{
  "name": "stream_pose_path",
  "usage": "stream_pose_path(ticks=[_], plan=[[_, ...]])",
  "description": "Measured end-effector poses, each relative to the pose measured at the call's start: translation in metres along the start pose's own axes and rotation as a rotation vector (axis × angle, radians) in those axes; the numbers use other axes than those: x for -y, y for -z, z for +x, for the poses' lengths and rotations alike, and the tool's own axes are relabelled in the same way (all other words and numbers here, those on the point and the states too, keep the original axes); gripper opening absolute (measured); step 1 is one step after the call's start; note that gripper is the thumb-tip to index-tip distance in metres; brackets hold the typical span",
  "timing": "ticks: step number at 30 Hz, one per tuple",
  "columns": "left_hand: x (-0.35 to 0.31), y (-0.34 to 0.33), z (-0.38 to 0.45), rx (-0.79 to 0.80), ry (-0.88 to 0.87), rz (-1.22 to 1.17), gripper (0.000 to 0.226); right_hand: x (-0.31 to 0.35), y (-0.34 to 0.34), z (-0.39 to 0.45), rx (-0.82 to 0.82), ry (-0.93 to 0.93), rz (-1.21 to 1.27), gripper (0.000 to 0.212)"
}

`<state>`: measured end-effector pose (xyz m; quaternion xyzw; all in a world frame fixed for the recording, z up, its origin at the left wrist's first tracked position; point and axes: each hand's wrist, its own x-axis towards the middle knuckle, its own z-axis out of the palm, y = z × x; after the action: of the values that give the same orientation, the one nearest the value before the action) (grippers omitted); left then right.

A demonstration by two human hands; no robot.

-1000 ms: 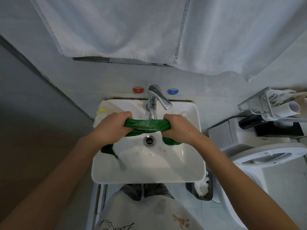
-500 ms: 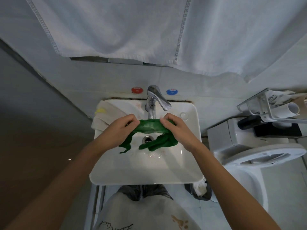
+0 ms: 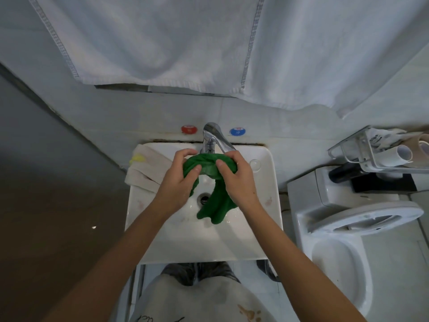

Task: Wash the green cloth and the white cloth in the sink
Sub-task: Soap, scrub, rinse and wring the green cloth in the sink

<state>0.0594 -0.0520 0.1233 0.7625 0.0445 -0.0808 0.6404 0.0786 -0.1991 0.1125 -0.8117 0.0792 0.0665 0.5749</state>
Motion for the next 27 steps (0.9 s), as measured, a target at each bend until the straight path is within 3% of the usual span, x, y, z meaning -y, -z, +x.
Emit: stream_pose_path(ticks=[3,7,11,15,20,24,27], plan=[[0.000,-0.019,0.001,-0.207,-0.108,0.114,0.009,0.009,-0.022,-0.008,-0.147,-0.058,0.133,0.019],[-0.001,-0.035,0.009,-0.481,-0.104,0.088,0.033,0.022,-0.046,-0.019,-0.204,-0.106,0.320,0.034],[0.001,-0.053,-0.011,-0.459,-0.093,0.136,0.031,0.028,-0.043,0.003,-0.302,-0.187,0.444,0.035],[-0.001,-0.033,0.015,-0.568,-0.097,0.102,0.037,0.021,-0.057,-0.016,-0.203,-0.199,0.314,0.025],[0.005,-0.056,-0.011,-0.455,-0.131,0.132,0.026,0.023,-0.042,0.001,-0.249,-0.252,0.352,0.035],[0.007,-0.032,0.021,-0.531,-0.084,0.151,0.031,0.020,-0.050,-0.018,-0.186,-0.187,0.299,0.033],[0.006,-0.046,0.002,-0.461,-0.151,0.204,0.025,0.023,-0.040,-0.005,-0.205,-0.200,0.317,0.035]])
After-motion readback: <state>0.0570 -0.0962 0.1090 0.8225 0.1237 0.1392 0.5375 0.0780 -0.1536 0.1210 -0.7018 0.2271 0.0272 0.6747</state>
